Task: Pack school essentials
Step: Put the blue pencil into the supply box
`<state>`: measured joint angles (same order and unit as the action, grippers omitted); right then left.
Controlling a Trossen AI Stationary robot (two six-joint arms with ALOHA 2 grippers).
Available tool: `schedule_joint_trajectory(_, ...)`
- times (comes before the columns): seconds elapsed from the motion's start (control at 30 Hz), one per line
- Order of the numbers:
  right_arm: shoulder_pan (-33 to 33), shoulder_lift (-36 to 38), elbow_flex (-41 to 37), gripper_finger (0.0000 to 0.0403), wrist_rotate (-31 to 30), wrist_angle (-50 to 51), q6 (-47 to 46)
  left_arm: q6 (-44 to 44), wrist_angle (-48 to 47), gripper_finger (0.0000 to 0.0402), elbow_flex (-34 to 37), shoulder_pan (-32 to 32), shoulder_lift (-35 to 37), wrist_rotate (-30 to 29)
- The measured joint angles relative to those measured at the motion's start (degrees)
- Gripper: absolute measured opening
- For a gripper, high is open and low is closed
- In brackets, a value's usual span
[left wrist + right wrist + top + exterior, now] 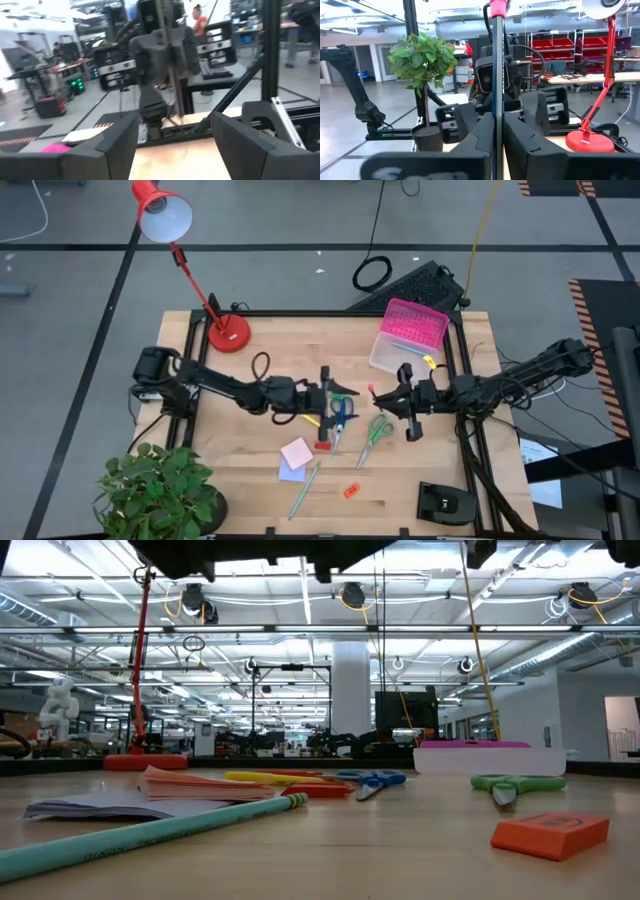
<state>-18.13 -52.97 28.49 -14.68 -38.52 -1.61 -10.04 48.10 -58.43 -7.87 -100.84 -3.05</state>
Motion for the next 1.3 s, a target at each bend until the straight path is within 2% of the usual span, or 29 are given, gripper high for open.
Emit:
schedule_joint_trajectory(0.13,0.0,-1.4,0.0,0.0016,0.0,-0.8,1.1,0.9,0.0,0.0287,-4.7,-0.1,-4.1,1.4)
schedule_joint_trajectory(0.27,0.0,-2.8,0.0,0.0016,0.0,-1.9,1.3,3.6,-4.0,0.0317,-9.7,0.0,-7.8,0.2)
schedule_joint_trajectory(0.47,0.0,-4.3,0.0,0.0016,0.1,-4.1,1.5,3.8,-8.1,0.0318,-14.4,-0.2,-10.9,-0.5)
schedule_joint_trajectory(0.6,0.0,-4.3,0.0,0.0016,0.1,-4.1,2.4,2.6,-7.6,0.0275,-15.4,-0.5,-11.5,-3.1)
schedule_joint_trajectory(0.83,0.0,-4.2,0.0,0.0016,0.0,-4.4,3.1,2.7,-8.9,0.0177,-15.4,-0.4,-11.5,-3.5)
schedule_joint_trajectory(1.3,0.0,-4.2,0.0,0.0023,0.1,-4.5,4.2,1.5,-12.3,0.0016,-15.4,-0.3,-10.8,-3.5)
